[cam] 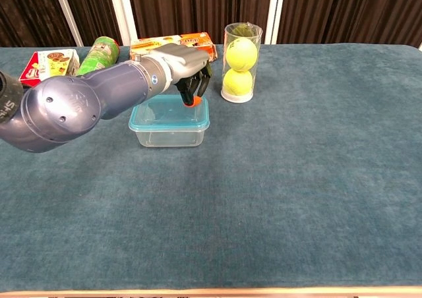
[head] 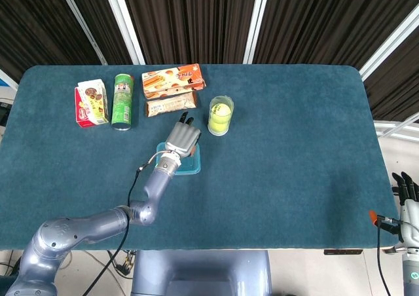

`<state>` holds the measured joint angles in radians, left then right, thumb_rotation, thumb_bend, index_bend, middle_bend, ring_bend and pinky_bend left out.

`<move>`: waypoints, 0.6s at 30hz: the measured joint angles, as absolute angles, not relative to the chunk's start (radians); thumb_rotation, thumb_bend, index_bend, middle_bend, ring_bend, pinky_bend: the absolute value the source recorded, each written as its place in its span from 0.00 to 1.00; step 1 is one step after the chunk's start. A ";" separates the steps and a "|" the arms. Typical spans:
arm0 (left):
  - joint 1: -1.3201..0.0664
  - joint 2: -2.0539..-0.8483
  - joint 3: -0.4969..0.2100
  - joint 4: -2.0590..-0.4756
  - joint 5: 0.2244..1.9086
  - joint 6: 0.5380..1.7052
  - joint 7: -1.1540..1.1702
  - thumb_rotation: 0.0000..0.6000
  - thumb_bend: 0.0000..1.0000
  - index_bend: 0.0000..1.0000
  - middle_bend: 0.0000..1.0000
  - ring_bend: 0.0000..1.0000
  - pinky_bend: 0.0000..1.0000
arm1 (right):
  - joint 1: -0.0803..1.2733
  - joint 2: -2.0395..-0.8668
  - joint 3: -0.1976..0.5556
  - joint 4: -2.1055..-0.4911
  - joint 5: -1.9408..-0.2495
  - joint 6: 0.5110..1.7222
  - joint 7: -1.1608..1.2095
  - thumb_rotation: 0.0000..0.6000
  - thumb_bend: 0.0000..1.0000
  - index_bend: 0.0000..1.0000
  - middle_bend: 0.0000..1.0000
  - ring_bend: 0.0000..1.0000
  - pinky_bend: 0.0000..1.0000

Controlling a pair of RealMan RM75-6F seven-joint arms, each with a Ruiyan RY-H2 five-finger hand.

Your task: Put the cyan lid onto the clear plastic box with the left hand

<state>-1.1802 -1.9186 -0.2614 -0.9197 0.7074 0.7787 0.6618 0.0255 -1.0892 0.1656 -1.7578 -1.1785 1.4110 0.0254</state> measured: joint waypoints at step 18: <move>-1.164 -1.850 -0.267 -1.097 0.753 0.878 0.724 1.00 0.50 0.66 0.61 0.14 0.05 | 0.025 -1.089 0.163 -1.758 -1.187 1.413 0.024 1.00 0.29 0.10 0.00 0.00 0.00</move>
